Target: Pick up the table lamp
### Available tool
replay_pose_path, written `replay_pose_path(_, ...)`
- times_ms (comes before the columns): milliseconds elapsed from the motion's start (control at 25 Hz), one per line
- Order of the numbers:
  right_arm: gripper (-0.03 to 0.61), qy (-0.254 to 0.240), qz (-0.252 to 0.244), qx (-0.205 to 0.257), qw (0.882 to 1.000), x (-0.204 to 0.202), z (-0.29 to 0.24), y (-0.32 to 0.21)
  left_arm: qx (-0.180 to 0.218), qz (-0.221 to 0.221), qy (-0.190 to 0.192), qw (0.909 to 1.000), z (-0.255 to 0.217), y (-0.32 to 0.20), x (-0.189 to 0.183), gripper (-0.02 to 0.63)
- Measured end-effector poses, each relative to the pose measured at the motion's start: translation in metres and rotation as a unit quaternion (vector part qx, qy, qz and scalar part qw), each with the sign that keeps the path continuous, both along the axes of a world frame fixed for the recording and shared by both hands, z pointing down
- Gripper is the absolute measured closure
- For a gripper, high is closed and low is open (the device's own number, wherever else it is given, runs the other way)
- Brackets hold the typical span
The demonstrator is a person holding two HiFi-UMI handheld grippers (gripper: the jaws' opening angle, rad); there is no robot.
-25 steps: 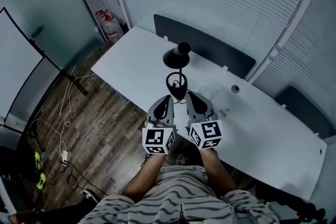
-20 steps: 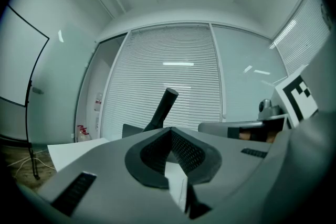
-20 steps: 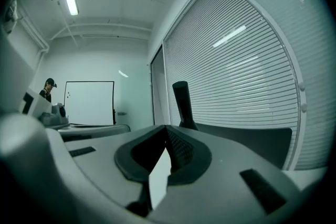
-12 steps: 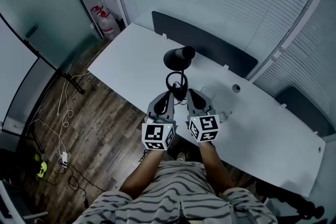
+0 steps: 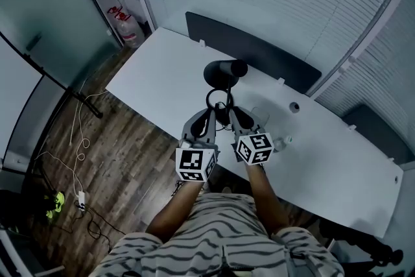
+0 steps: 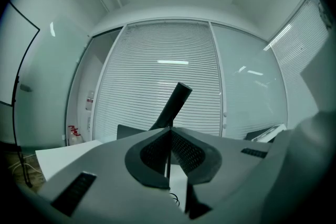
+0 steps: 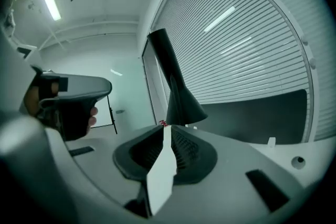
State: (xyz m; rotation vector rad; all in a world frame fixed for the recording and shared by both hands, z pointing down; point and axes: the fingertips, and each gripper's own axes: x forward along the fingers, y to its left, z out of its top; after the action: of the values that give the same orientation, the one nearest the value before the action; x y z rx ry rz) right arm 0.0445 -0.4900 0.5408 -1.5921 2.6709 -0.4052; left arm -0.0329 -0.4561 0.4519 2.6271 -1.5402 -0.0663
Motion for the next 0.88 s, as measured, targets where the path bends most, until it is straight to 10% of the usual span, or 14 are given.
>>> replay_pose_path(880,0.439,0.044,-0.002,0.022,0.999,0.0,0.07,-0.072,-0.003,0.007,-0.026,0.9996,0.01,-0.033,-0.004,0.609)
